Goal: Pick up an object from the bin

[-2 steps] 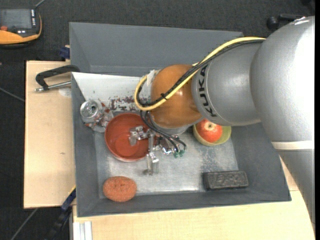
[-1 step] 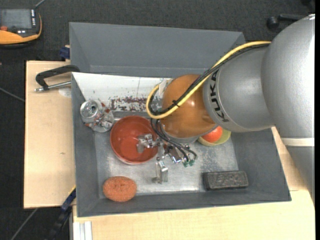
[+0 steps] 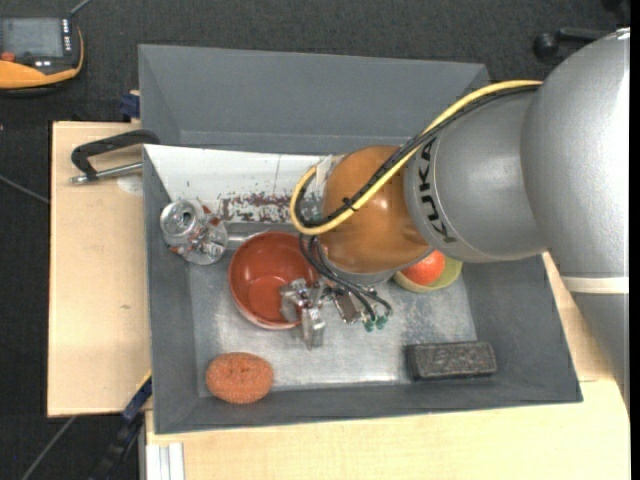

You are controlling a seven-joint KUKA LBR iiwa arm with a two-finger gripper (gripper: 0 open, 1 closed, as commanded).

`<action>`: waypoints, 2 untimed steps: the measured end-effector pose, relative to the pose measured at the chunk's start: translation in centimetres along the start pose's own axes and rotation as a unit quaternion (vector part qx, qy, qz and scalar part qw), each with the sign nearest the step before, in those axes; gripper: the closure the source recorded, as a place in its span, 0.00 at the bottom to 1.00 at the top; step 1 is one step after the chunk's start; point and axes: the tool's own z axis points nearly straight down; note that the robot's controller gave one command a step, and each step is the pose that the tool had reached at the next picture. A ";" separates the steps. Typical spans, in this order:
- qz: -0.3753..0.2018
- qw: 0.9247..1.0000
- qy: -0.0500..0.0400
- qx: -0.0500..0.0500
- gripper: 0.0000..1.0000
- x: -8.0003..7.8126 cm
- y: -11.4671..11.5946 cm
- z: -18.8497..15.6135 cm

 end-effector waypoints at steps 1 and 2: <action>-0.005 1.000 0.004 0.000 1.00 -5.8 0.4 -1.0; -0.044 0.999 0.001 0.003 1.00 -5.2 4.9 0.0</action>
Offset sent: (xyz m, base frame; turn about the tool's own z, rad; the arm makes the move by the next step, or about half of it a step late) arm 0.0537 0.0207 0.0094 -0.0076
